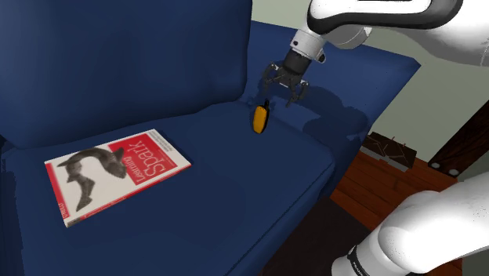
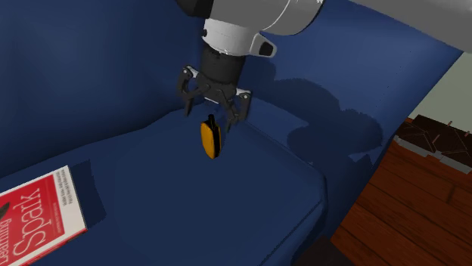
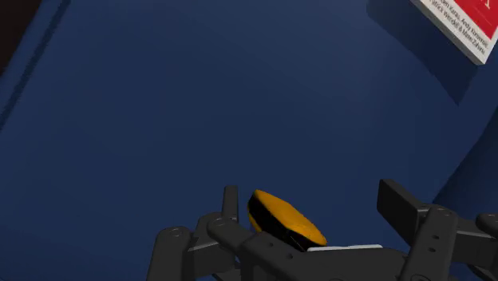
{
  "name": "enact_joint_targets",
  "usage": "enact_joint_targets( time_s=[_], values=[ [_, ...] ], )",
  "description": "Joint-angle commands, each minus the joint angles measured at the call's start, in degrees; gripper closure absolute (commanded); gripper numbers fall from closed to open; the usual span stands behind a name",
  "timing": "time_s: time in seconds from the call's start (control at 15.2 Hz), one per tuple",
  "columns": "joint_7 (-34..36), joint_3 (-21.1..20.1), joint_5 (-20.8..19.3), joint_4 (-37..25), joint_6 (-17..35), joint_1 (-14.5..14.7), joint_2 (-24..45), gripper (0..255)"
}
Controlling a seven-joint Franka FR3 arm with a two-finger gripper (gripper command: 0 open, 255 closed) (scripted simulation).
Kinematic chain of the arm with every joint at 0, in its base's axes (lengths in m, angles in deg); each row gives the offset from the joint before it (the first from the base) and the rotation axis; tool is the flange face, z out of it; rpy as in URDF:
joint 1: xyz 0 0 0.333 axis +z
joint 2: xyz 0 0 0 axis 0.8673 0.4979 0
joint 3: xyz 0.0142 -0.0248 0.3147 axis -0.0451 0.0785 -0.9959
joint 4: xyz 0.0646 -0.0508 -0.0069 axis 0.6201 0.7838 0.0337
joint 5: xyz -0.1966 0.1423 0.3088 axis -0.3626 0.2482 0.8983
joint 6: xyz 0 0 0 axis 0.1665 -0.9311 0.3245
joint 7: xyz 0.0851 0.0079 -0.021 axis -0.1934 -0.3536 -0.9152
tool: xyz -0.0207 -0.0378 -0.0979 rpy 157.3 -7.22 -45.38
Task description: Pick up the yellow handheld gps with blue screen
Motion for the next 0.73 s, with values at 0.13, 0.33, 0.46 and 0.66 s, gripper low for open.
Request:
enact_joint_targets(
  time_s=[0.13, 0.33, 0.46, 0.66],
  values=[
    [10.1, 1.4, 4.2, -5.6, 2.5, -2.2, 7.2, 0],
    [13.0, 1.9, 5.7, -6.5, 4.0, -2.8, 9.3, 0],
    [12.5, 1.9, 5.9, -5.0, 5.4, -2.8, 9.3, 0],
    [11.7, 1.8, 6.2, -2.9, 7.5, -2.7, 9.4, 0]
  ],
)
